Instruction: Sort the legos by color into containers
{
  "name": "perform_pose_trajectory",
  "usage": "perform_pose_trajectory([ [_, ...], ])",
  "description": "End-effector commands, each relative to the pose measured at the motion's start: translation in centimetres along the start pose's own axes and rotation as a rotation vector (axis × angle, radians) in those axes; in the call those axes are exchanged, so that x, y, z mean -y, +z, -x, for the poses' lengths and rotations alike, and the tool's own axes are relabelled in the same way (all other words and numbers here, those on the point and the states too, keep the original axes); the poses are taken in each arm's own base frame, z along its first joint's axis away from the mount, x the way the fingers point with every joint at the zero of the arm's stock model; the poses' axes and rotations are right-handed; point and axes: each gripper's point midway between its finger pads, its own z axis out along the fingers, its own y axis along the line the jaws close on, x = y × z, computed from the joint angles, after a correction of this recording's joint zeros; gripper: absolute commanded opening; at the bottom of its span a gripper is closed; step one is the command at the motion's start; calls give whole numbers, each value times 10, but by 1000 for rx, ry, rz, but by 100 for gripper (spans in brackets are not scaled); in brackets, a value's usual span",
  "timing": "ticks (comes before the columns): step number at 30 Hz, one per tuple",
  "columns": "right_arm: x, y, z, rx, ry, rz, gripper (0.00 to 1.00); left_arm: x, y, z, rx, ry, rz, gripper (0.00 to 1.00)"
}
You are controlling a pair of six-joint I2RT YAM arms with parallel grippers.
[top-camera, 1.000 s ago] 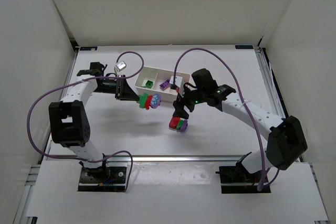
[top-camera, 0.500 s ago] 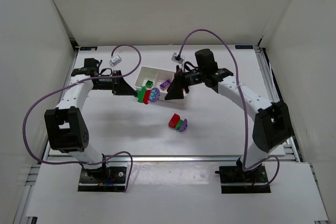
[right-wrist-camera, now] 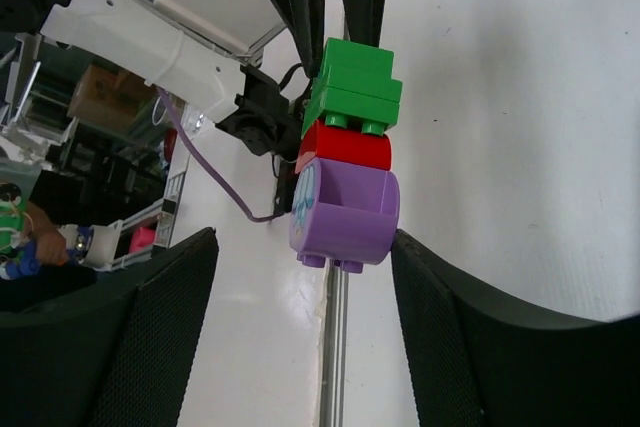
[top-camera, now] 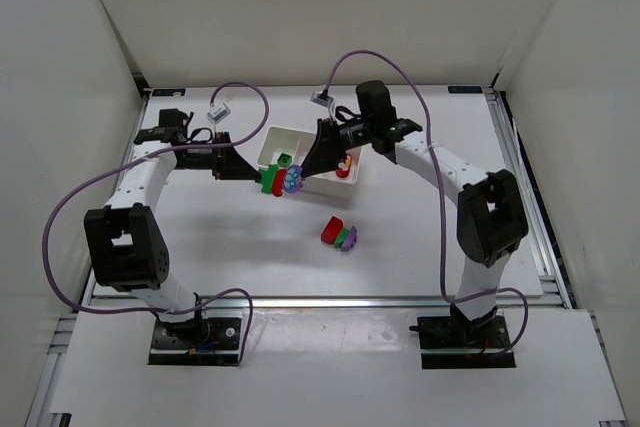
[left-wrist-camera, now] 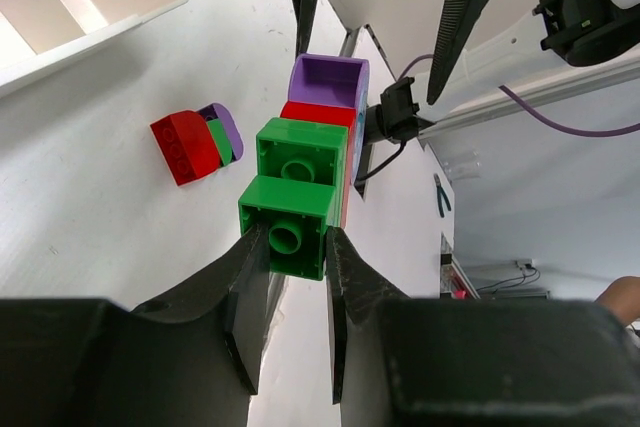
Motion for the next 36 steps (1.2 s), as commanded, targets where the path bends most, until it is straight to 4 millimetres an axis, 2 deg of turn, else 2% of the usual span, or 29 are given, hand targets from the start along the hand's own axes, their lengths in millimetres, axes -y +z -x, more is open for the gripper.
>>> perform_pose_trajectory([
  [1, -21, 9, 14, -13, -54, 81, 72, 20, -3, 13, 27, 89, -40, 10],
  [4, -16, 14, 12, -21, -42, 84, 65, 18, -3, 14, 27, 84, -41, 10],
  [8, -9, 17, 8, -26, -21, 76, 65, 21, -3, 16, 27, 107, -37, 10],
  [10, -5, 18, 6, -29, -11, 75, 61, 20, -3, 16, 26, 104, -35, 10],
  [15, 1, 19, 5, -31, 0, 62, 38, 19, -3, 15, 24, 103, -33, 10],
  [16, 3, 20, 3, -36, -8, 64, 31, 19, -3, 15, 23, 106, -30, 10],
  [17, 3, 20, 2, -41, 0, 66, 17, 18, -3, 15, 21, 104, -26, 10],
  [18, 3, 19, 1, -44, -2, 63, 9, 17, -3, 15, 21, 113, -17, 10],
  [20, 5, 15, -4, -52, -5, 54, 0, 16, -4, 13, 19, 125, -6, 10],
  [25, 4, -1, -11, -39, 6, 26, 0, 13, -11, 10, 35, 128, 18, 10],
  [31, 0, -24, -20, -34, -4, -16, 0, -1, -20, 14, 49, 138, 77, 10],
  [33, -2, -30, -21, -28, -37, -46, 0, -21, -20, 16, 32, 91, 188, 10],
  [34, 3, -35, -25, -25, -29, -82, 0, -40, -23, 24, 38, 118, 297, 10],
  [36, 1, -43, -25, -11, -51, -120, 0, -52, -17, 34, 43, 106, 379, 10],
])
